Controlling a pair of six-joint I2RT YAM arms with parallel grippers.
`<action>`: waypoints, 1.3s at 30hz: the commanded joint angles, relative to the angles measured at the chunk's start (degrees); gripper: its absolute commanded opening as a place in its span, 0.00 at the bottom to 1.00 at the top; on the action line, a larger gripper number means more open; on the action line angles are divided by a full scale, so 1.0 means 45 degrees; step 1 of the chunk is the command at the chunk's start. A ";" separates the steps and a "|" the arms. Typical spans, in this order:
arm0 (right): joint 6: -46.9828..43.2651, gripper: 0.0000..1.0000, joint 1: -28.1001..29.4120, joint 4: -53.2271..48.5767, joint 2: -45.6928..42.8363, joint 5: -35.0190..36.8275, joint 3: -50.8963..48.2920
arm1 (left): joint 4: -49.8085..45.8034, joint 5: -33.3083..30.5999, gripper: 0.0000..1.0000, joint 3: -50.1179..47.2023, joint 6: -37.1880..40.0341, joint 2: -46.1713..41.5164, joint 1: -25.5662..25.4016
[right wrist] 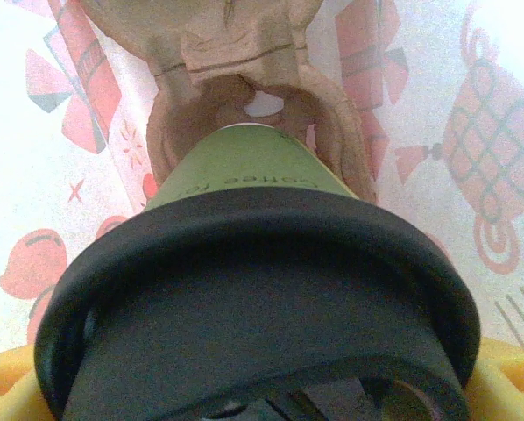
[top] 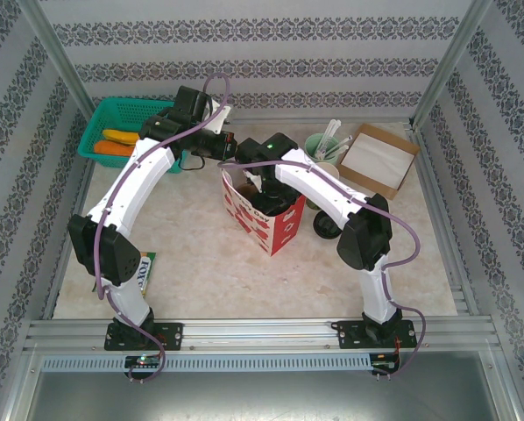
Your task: Pack the takeout coffee
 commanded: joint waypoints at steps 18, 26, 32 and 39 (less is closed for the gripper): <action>0.0089 0.54 -0.0139 0.0199 -0.0048 0.0267 -0.0209 | -0.0292 -0.0051 0.00 0.0530 0.0106 0.0105 -0.0101; 0.0069 0.54 -0.0206 0.0744 0.0022 0.0328 -0.0568 | -0.0308 -0.0018 0.00 0.0516 0.0094 0.0103 -0.0094; 0.0030 0.54 -0.0230 0.1004 0.0120 0.0218 -0.0755 | -0.0322 -0.0030 0.00 0.0514 0.0079 0.0102 -0.0085; 0.0019 0.54 -0.0257 0.1176 0.0151 0.0187 -0.0927 | -0.0332 -0.0014 0.00 0.0514 0.0083 0.0127 -0.0090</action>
